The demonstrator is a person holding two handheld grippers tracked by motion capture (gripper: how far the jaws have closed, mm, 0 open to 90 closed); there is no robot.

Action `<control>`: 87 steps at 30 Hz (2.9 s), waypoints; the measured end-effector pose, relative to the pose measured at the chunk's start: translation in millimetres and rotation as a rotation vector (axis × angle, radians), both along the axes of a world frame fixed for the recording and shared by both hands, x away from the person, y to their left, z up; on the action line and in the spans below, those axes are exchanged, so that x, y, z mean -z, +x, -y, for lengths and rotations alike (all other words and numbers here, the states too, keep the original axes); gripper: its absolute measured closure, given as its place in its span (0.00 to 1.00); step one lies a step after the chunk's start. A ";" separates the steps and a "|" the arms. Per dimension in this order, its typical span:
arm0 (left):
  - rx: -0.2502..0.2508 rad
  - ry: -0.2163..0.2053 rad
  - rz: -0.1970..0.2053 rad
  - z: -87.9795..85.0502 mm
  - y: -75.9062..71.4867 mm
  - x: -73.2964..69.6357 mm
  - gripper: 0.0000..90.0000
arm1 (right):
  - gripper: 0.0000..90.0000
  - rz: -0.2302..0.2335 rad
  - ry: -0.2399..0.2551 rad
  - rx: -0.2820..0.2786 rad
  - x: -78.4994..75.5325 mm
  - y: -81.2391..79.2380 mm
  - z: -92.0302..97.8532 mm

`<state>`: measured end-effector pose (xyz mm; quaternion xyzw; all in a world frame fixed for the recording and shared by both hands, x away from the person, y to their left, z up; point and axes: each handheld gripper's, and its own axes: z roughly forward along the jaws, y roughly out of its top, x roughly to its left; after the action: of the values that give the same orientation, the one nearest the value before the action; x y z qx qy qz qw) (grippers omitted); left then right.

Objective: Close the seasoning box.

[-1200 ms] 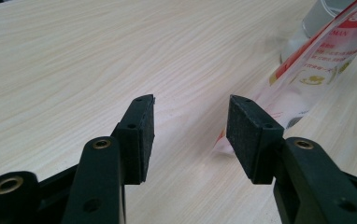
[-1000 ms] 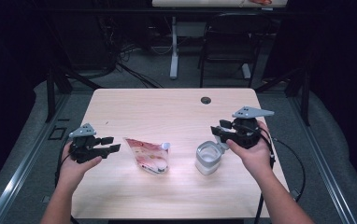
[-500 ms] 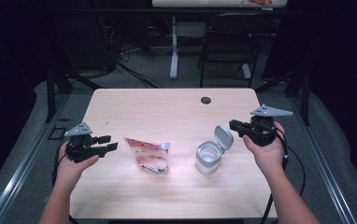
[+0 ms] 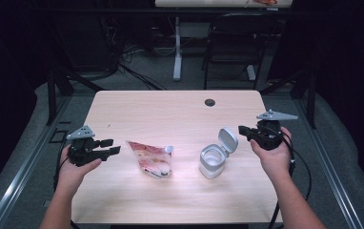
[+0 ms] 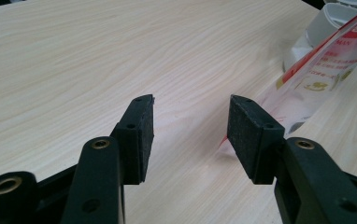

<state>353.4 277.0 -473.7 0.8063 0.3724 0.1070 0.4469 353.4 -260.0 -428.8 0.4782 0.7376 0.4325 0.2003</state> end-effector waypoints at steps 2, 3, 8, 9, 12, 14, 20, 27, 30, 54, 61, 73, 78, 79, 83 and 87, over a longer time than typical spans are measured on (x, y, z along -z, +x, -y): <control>0.005 0.000 0.007 0.5 -0.4 -1.3 0.57 | 1.00 0.001 -0.002 0.004 1.9 0.3 1.1; 0.004 -0.003 0.004 0.8 -0.8 -1.6 0.57 | 1.00 -0.002 0.000 0.009 3.3 0.7 1.7; 0.006 0.002 0.005 0.7 -0.3 -1.0 0.57 | 1.00 -0.007 0.011 0.027 9.0 3.1 4.9; 0.003 0.001 0.002 0.6 -0.2 -0.5 0.57 | 1.00 -0.009 0.011 0.028 10.1 3.6 5.6; -0.001 -0.001 -0.001 -0.1 0.2 0.4 0.57 | 1.00 -0.021 0.018 0.036 14.7 5.2 7.5; -0.004 0.002 -0.001 -0.4 0.4 0.9 0.57 | 1.00 -0.027 0.025 0.039 17.9 6.3 8.3; -0.006 0.004 0.000 -0.3 0.5 1.2 0.57 | 1.00 -0.046 0.035 0.042 26.2 8.6 10.3; -0.007 0.005 0.001 -0.4 0.4 1.1 0.57 | 1.00 -0.051 0.057 0.035 30.9 6.8 9.5; -0.007 0.005 0.000 -0.4 0.5 1.2 0.57 | 1.00 -0.050 0.052 0.026 30.9 5.3 7.4; -0.009 0.012 -0.007 -0.3 1.0 2.8 0.57 | 1.00 -0.017 0.061 -0.091 26.1 -9.7 -27.1; -0.015 0.012 -0.010 -2.7 2.1 4.8 0.56 | 1.00 -0.007 0.060 -0.126 26.4 -18.8 -38.0; -0.028 0.014 -0.017 -3.5 3.3 7.5 0.56 | 1.00 0.007 0.037 -0.105 40.3 -42.8 -30.2; -0.029 0.012 -0.016 -3.6 3.5 8.3 0.56 | 1.00 0.007 0.056 -0.077 47.9 -51.9 -20.5; -0.030 0.013 -0.018 -4.0 3.5 8.2 0.56 | 1.00 0.008 0.061 -0.069 49.9 -54.0 -18.9; -0.037 0.012 -0.020 -4.7 3.8 9.0 0.56 | 1.00 0.004 0.076 -0.044 59.6 -62.2 -12.3; -0.043 0.007 -0.022 -5.9 4.3 10.0 0.55 | 0.98 -0.013 0.083 -0.016 72.8 -67.7 -6.1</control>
<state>357.8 282.9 -483.7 0.8009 0.3940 0.1093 0.4375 285.6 -253.9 -501.6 0.4830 0.7242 0.4611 0.1721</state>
